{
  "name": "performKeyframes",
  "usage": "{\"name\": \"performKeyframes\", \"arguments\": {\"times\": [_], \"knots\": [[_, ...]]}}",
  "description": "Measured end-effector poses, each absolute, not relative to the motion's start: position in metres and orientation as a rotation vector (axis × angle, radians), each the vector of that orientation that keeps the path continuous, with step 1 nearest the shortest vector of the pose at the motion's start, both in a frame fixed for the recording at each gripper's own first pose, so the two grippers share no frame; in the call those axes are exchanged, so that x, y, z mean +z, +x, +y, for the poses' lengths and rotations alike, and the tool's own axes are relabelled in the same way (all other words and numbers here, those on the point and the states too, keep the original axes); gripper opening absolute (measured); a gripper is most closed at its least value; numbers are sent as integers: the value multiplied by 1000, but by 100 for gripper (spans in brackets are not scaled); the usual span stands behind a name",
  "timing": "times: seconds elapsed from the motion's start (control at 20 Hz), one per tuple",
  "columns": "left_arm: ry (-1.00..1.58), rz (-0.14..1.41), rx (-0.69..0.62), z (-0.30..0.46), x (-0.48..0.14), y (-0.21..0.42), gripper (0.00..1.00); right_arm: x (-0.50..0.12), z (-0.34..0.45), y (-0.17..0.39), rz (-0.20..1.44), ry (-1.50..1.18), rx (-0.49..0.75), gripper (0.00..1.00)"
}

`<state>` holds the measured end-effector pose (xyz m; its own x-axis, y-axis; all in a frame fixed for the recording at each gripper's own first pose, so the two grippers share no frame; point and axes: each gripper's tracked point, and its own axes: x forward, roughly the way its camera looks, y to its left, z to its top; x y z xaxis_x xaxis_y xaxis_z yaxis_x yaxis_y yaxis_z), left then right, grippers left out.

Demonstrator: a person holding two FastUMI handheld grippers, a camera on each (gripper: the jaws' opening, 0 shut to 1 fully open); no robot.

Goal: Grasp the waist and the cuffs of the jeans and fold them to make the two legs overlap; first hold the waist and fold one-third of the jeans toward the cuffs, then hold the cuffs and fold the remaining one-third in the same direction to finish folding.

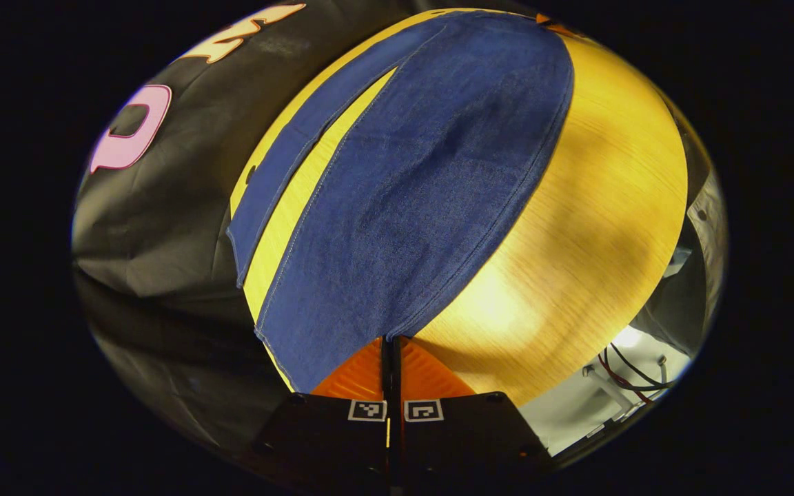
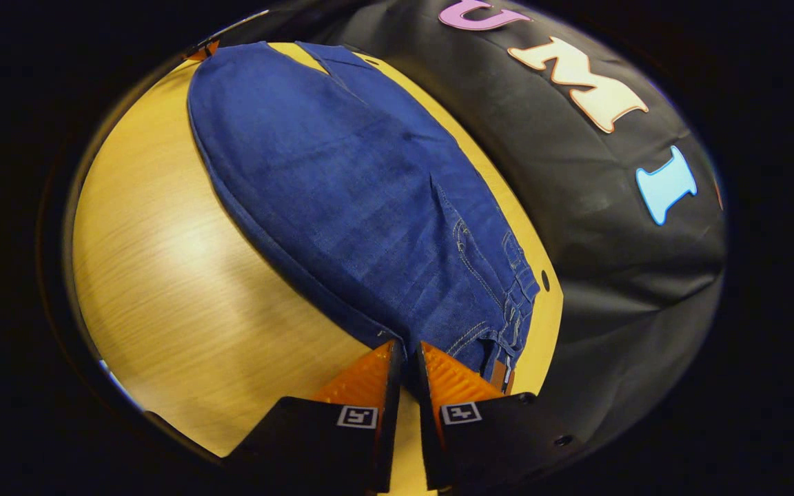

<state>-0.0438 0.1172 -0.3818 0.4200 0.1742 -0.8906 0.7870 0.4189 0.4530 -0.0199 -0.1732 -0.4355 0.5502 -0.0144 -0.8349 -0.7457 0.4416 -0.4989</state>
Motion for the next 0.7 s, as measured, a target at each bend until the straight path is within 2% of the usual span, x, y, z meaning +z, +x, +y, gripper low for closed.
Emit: {"name": "performKeyframes", "arguments": {"times": [0.05, 0.1, 0.15, 0.2, 0.4, 0.7], "knots": [[1091, 1097, -489, 117, -381, -44, 0, -430, -172, -18, 880, -1019, 521, 7], [1072, 1095, -471, 117, -382, -44, 0, -433, -176, -18, 882, -1009, 503, 4], [1046, 1096, -449, 116, -382, -43, 0, -431, -174, -17, 878, -980, 487, 6], [997, 1094, -415, 115, -383, -42, 0, -430, -177, -18, 885, -940, 453, 3], [862, 1069, -286, 105, -366, -31, 0, -396, -171, -5, 830, -760, 328, 3], [815, 953, -178, 96, -309, 29, 0, -346, -163, 39, 741, -564, 208, 3]]}}
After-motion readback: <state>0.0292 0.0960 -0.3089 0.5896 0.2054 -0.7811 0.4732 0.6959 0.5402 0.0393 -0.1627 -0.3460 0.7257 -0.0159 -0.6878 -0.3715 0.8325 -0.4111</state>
